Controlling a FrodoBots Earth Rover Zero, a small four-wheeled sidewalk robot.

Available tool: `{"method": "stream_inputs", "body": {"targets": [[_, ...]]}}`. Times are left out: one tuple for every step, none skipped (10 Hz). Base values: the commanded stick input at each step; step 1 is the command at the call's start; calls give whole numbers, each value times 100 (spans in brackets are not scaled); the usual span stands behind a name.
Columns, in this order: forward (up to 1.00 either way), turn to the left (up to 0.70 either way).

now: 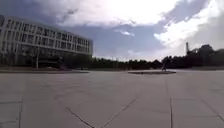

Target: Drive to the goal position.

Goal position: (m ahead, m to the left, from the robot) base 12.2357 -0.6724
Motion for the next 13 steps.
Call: {"method": "stream_inputs", "body": {"targets": [[50, 1], [50, 1], [50, 1], [50, 1], [50, 1], [50, 1], [50, 1], [50, 1], [50, 1], [50, 1], [50, 1], [50, 1], [50, 1]]}}
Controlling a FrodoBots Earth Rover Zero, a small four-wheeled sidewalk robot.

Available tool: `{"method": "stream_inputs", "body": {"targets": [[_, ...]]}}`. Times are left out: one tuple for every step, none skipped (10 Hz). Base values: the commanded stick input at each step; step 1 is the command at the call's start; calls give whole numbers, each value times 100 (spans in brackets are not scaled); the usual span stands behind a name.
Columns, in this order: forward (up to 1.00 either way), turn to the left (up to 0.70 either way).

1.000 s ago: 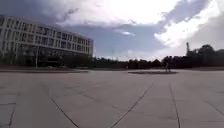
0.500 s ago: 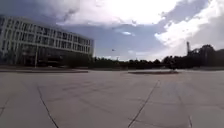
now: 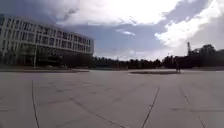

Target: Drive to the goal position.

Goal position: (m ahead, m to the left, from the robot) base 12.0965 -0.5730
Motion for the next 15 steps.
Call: {"method": "stream_inputs", "body": {"targets": [[50, 1], [50, 1], [50, 1], [50, 1], [50, 1], [50, 1], [50, 1], [50, 1], [50, 1], [50, 1], [50, 1], [50, 1], [50, 1], [50, 1], [50, 1]]}}
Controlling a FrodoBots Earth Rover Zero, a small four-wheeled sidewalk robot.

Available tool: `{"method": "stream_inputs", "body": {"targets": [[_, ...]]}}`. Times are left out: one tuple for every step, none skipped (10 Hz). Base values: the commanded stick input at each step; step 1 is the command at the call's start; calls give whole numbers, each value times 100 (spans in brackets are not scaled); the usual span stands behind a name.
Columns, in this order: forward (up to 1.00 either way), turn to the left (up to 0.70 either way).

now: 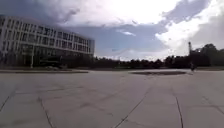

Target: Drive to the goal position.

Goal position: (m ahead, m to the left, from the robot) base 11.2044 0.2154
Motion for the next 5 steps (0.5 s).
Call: {"method": "stream_inputs", "body": {"targets": [[50, 1], [50, 1], [50, 1], [50, 1], [50, 1]]}}
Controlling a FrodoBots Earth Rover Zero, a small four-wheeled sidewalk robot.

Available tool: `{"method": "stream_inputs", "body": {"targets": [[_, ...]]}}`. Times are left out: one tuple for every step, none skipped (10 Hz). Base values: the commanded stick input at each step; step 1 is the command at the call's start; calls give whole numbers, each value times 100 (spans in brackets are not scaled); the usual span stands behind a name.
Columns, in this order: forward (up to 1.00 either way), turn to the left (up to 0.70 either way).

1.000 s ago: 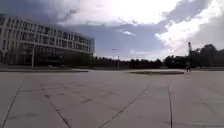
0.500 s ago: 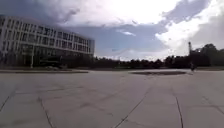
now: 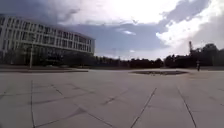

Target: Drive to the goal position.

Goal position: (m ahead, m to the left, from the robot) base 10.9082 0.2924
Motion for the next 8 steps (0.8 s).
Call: {"method": "stream_inputs", "body": {"targets": [[50, 1], [50, 1], [50, 1], [50, 1], [50, 1], [50, 1], [50, 1], [50, 1]]}}
